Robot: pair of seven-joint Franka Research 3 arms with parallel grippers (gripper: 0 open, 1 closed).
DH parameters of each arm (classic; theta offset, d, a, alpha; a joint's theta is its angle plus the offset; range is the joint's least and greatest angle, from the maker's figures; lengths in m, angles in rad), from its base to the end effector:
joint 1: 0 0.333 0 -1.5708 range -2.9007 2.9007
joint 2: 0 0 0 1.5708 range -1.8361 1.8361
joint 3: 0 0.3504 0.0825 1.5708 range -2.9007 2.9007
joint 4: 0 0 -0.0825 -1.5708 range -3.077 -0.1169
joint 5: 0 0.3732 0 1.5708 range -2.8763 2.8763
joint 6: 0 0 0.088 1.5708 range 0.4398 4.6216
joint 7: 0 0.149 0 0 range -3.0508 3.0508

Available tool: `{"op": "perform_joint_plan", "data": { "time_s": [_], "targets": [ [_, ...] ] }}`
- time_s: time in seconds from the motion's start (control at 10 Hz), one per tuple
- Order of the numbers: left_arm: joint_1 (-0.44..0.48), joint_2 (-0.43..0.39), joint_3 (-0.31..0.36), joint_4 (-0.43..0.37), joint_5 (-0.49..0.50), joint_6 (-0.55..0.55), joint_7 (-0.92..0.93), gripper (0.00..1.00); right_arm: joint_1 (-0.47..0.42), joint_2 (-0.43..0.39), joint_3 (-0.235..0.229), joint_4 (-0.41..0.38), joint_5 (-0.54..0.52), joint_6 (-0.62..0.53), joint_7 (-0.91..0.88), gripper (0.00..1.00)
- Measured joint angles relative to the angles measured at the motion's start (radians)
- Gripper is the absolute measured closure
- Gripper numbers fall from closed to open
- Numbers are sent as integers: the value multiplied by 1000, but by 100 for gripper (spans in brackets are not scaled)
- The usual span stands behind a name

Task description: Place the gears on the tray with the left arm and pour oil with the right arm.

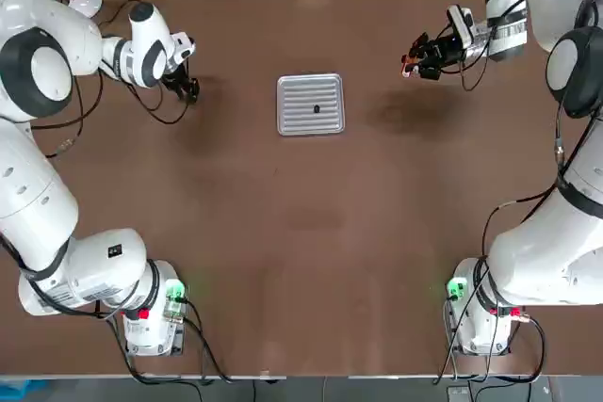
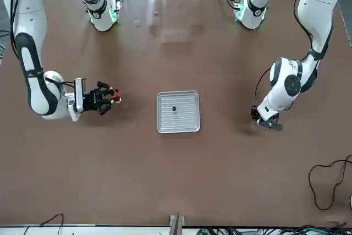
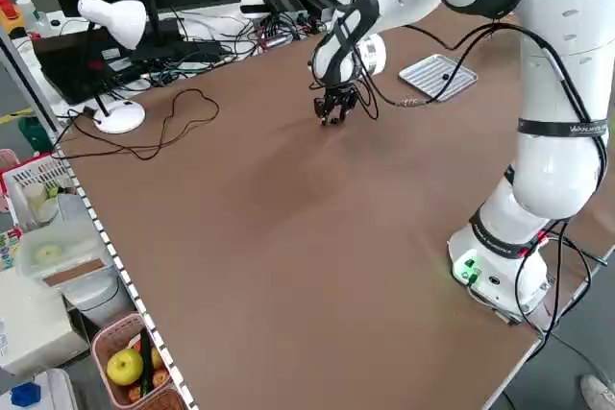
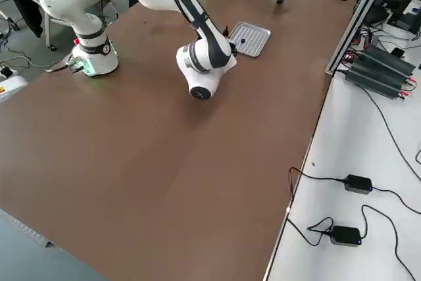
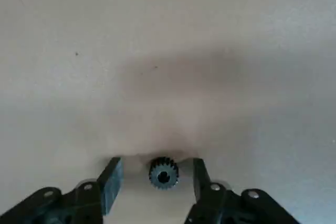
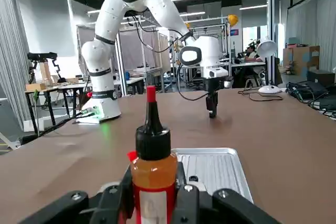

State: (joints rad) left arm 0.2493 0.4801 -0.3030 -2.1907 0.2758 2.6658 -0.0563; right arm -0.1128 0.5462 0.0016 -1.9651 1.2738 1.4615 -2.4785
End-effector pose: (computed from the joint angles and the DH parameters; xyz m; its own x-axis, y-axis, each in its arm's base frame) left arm 0.5672 -0.0370 0.1735 0.9781 -0.2058 0.0310 -0.2061 -0.9785 0.0075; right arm 0.5572 0.0895 0.2521 0.0447 0.0927 0.9947 0.9804 0.1870 -0.0615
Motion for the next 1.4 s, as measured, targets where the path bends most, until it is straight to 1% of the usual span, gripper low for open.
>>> {"op": "perform_joint_plan", "data": {
  "time_s": [0.2, 0.3, 0.4, 0.5, 0.7, 0.8, 1.0, 1.1, 1.2, 1.3, 1.4],
  "targets": [
    [-2, 0, 0, 0, 0, 0, -5, 47, 0, -1, 0, 11, 0, 0, 0, 69],
    [-2, -3, 0, 0, 0, -1, -5, 57, 0, -1, 0, 15, 0, 0, 0, 69],
    [-2, -4, 0, 0, 0, -1, -5, 63, 0, -1, 0, 16, 0, 0, 0, 69],
    [-2, -6, 0, 0, 0, -1, -5, 76, 0, -1, 0, 16, 0, 0, 0, 69],
    [-2, -8, -6, 10, 0, -12, -26, 75, 0, -1, 0, 16, 0, 0, 0, 69],
    [-3, -10, -17, 25, 0, -42, -42, 75, 0, -1, 0, 16, 0, 0, 0, 69],
    [-4, -17, -64, 77, -1, -125, -105, 75, 1, -1, 0, 16, 0, 0, 0, 69],
    [-7, -21, -101, 105, -1, -156, -170, 75, 1, -1, 0, 17, 0, 0, 0, 69],
    [-22, -22, -142, 126, -1, -167, -253, 75, 2, -1, 1, 17, 0, 1, 0, 69],
    [-62, -23, -170, 142, -2, -175, -349, 75, 3, -1, 1, 17, 0, 3, 0, 69],
    [-122, -23, -178, 156, -17, -179, -443, 75, 4, -1, 1, 17, 0, 6, 0, 69]
  ]
}}
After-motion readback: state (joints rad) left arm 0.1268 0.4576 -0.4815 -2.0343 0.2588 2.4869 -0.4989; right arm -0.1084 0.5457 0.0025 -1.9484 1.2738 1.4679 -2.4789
